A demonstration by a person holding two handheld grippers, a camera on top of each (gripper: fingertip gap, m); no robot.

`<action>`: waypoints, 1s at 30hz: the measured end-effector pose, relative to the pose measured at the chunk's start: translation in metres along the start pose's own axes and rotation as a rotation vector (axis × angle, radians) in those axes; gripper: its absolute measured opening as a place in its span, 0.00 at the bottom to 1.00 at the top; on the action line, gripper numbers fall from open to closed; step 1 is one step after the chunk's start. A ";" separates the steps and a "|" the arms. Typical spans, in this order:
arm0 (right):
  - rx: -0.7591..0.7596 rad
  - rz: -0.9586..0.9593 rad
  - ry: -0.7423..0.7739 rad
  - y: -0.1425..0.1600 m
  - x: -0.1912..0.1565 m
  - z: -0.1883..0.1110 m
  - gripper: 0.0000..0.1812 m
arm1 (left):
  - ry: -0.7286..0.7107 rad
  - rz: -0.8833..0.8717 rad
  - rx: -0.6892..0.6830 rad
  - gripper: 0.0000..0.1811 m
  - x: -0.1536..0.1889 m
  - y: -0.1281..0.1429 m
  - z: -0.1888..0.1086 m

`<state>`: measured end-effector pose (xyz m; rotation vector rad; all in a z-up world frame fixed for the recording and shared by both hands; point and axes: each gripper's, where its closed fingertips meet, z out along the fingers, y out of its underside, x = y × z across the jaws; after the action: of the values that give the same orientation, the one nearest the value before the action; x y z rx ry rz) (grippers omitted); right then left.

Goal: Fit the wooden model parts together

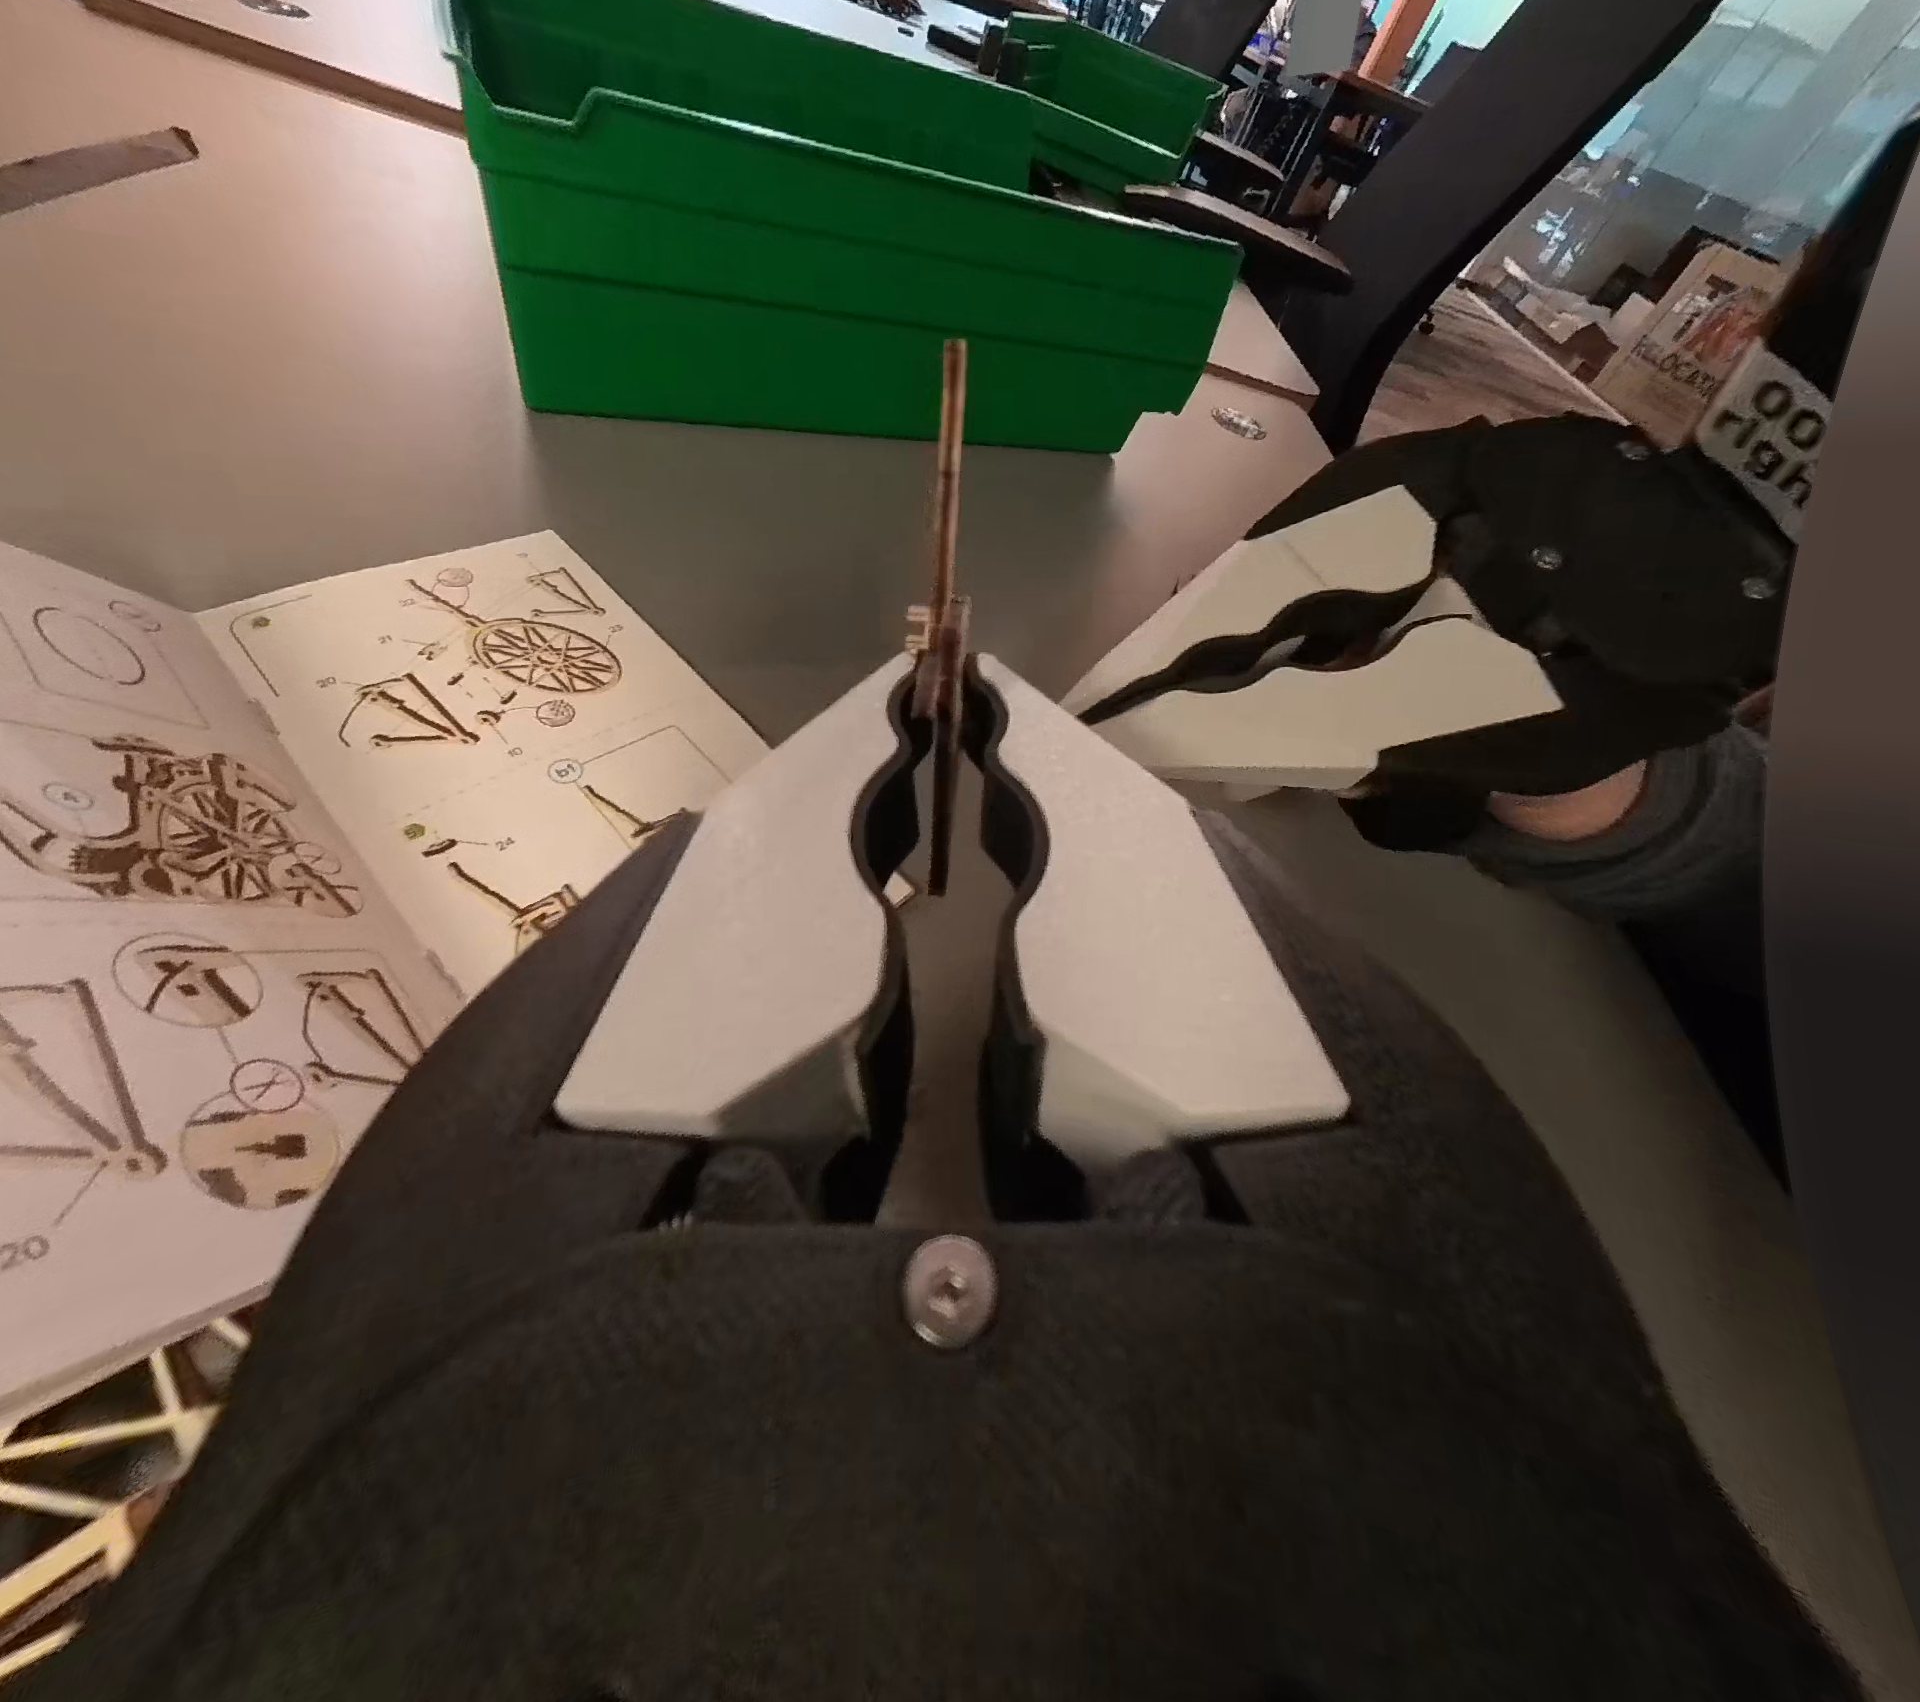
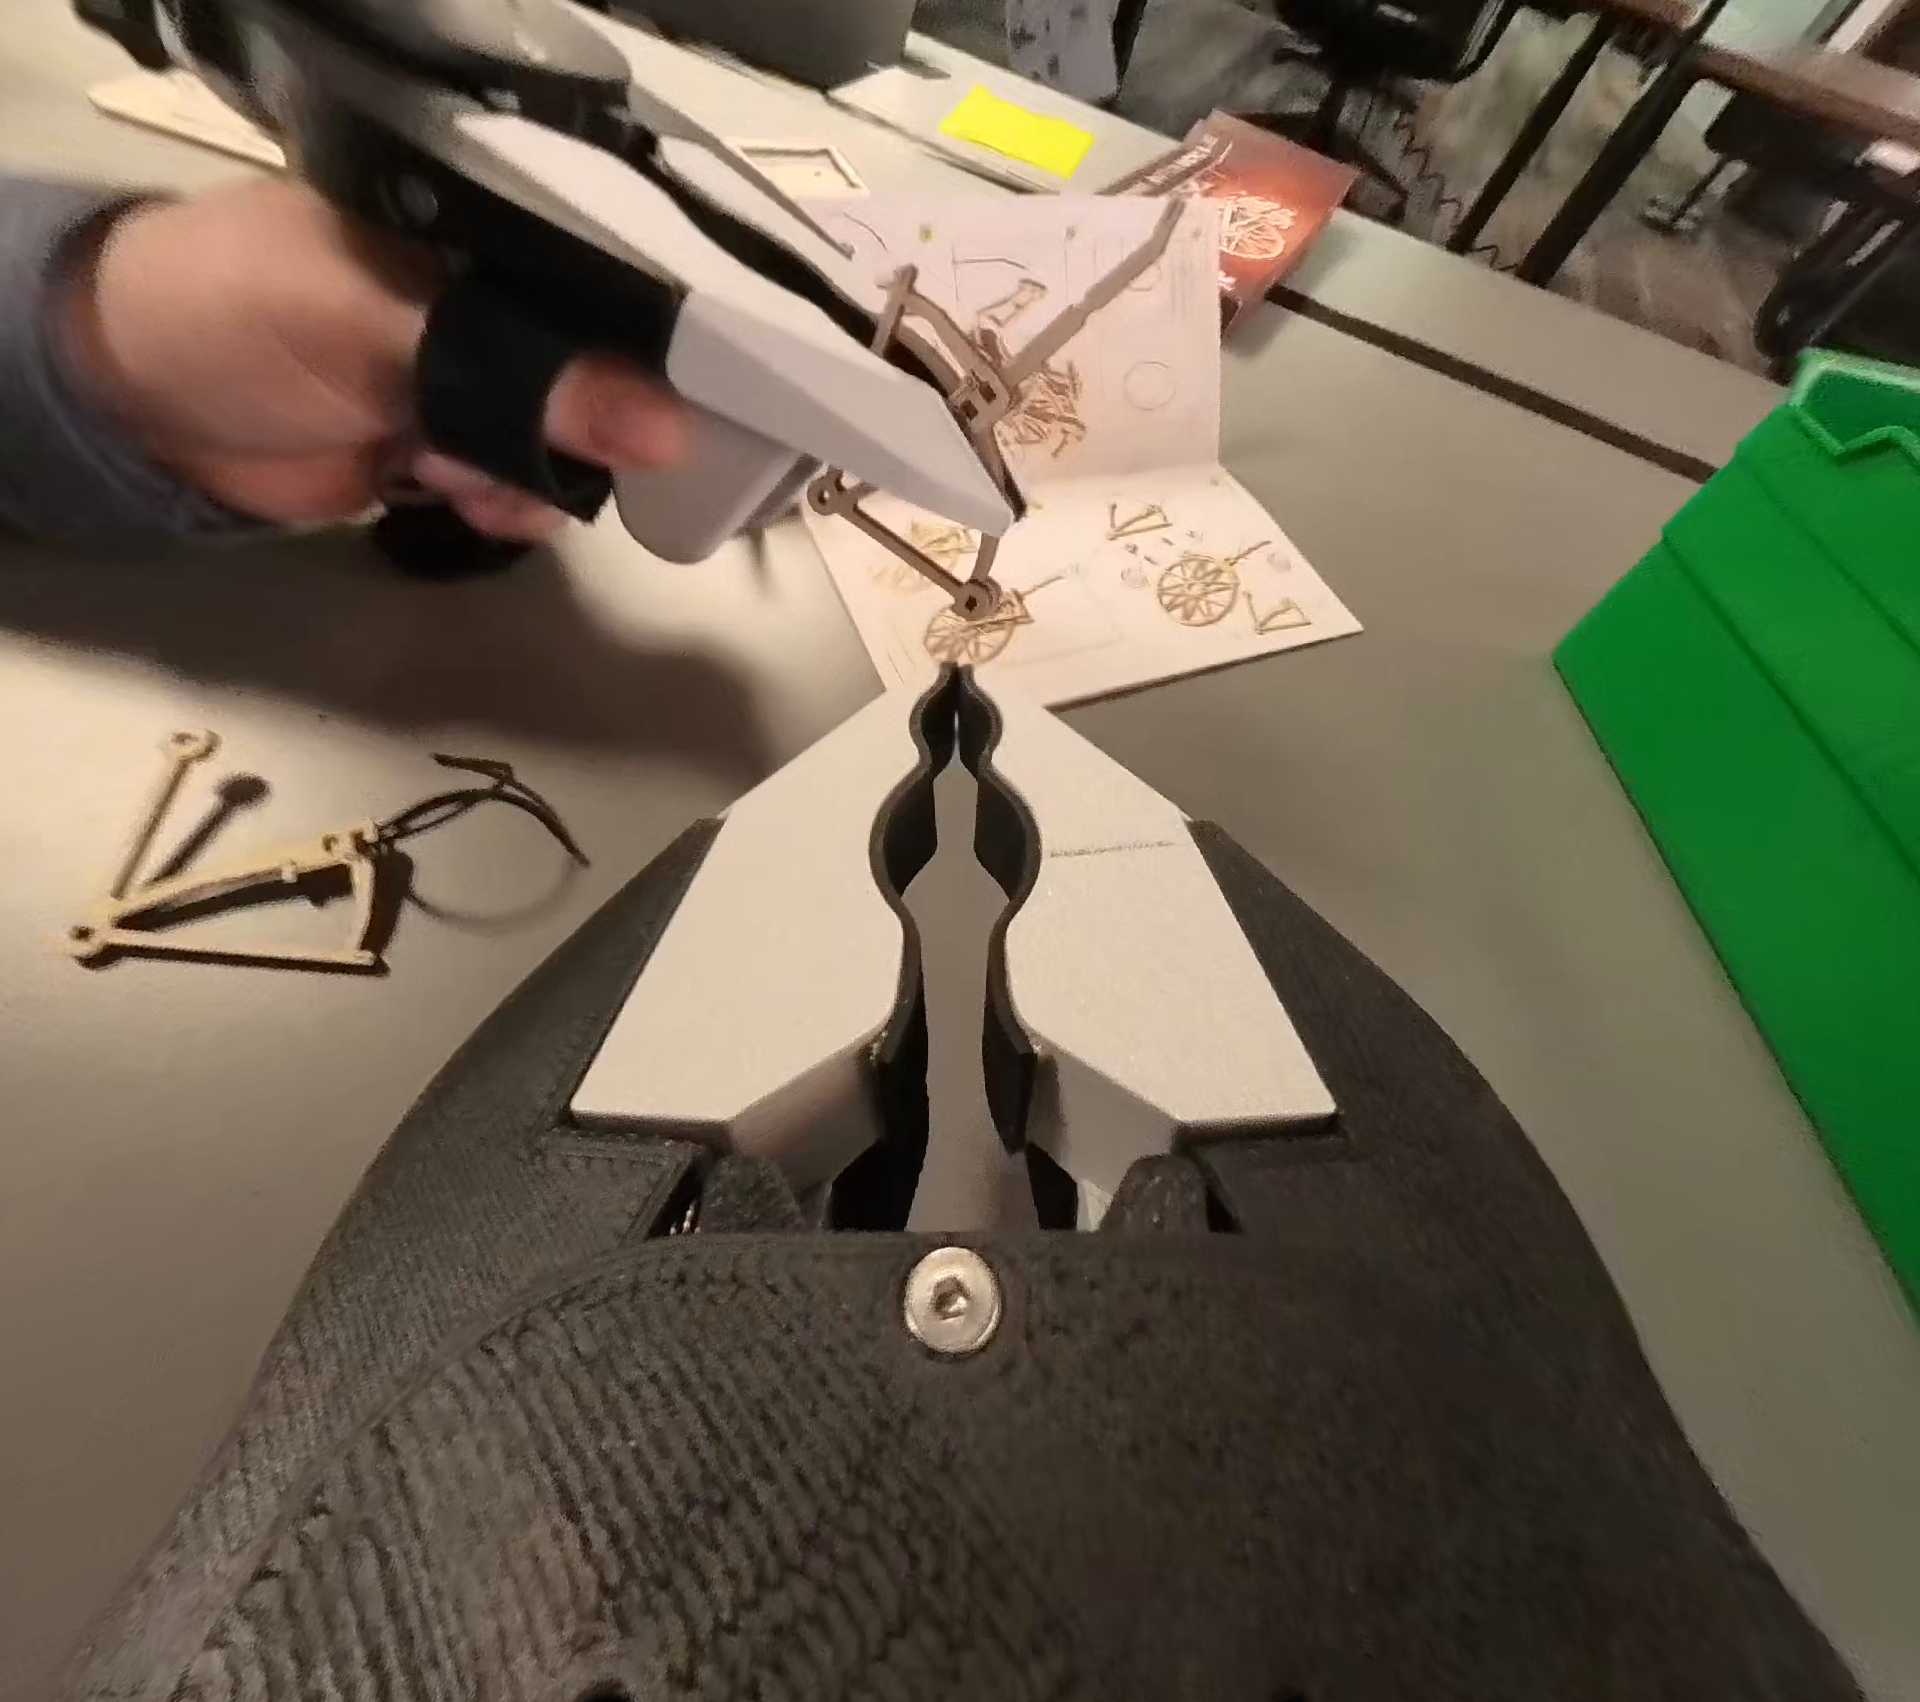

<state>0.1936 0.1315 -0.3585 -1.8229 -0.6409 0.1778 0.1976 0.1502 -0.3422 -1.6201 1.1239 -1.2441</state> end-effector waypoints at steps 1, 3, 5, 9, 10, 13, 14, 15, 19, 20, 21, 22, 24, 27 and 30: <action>0.006 0.019 -0.011 -0.001 0.000 0.000 0.00 | 0.007 0.008 0.012 0.02 0.002 -0.001 0.000; -0.005 0.037 -0.033 0.001 0.000 0.001 0.00 | 0.000 0.025 0.014 0.02 0.003 -0.002 0.000; -0.087 0.003 -0.051 0.013 0.002 0.000 0.00 | -0.005 0.034 0.021 0.02 0.003 -0.002 0.000; -0.194 -0.006 -0.285 0.029 -0.014 -0.013 0.03 | 0.001 0.028 0.012 0.02 0.004 -0.001 0.000; -0.211 0.010 -0.348 0.031 -0.021 -0.019 0.04 | 0.007 0.025 0.011 0.02 0.004 -0.001 0.000; -0.296 0.067 -0.377 0.044 -0.027 -0.024 0.06 | 0.012 0.014 0.009 0.02 0.003 0.000 0.000; -0.303 0.074 -0.370 0.045 -0.030 -0.023 0.06 | 0.013 0.015 0.010 0.02 0.004 -0.001 0.000; -0.314 0.082 -0.356 0.047 -0.032 -0.021 0.05 | 0.013 0.018 0.008 0.02 0.004 0.000 0.000; -0.359 0.045 -0.279 0.054 -0.035 -0.014 0.05 | 0.016 0.033 -0.001 0.02 0.006 0.001 0.001; -0.361 0.036 -0.263 0.054 -0.035 -0.014 0.04 | 0.018 0.034 -0.002 0.02 0.006 0.001 0.001; -0.363 0.031 -0.248 0.054 -0.034 -0.013 0.04 | 0.019 0.032 -0.003 0.02 0.006 0.001 0.001; -0.363 0.027 -0.239 0.054 -0.034 -0.012 0.03 | 0.020 0.029 -0.004 0.02 0.006 0.001 0.001; -0.364 0.024 -0.228 0.053 -0.033 -0.011 0.02 | 0.022 0.024 -0.004 0.02 0.006 0.001 0.001; -0.362 0.023 -0.216 0.053 -0.033 -0.010 0.00 | 0.021 0.022 -0.005 0.02 0.005 0.002 0.001; -0.358 0.012 -0.212 0.053 -0.033 -0.009 0.00 | 0.018 0.023 -0.009 0.02 0.005 0.002 0.002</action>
<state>0.1876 0.0959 -0.4101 -2.1709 -0.8524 0.2816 0.1995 0.1449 -0.3430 -1.6013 1.1578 -1.2430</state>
